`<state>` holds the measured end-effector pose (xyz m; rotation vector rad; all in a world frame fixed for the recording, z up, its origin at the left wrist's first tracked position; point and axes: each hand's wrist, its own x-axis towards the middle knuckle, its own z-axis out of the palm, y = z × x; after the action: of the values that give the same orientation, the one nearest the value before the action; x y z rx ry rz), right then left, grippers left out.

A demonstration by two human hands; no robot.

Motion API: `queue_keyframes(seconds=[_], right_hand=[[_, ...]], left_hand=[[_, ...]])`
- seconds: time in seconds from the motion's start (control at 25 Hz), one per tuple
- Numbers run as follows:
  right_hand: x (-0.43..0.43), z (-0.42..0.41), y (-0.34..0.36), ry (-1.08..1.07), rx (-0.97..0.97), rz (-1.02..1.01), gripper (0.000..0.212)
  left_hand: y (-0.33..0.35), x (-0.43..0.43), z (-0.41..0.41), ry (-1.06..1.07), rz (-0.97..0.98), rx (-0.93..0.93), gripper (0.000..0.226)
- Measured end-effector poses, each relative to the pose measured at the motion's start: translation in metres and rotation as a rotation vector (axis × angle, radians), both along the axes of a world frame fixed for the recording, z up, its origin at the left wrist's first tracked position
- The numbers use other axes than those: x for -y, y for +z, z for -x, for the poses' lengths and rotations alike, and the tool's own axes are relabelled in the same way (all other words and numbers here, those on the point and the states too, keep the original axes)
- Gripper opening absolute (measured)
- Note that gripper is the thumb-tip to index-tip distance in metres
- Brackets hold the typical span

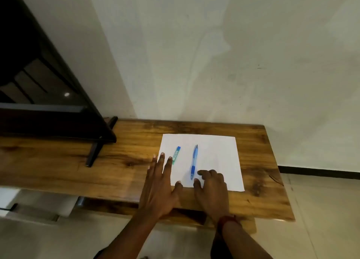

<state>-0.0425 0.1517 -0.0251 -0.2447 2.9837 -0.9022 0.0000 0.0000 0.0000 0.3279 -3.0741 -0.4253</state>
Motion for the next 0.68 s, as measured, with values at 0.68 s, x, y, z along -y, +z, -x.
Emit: queue_keyframes(seconds=[0.68], right_hand=[[0.036,0.065,-0.005,-0.124,0.375,0.128,0.029]], left_hand=[[-0.022,0.011,0.061,0.141,-0.327,-0.105,0.058]])
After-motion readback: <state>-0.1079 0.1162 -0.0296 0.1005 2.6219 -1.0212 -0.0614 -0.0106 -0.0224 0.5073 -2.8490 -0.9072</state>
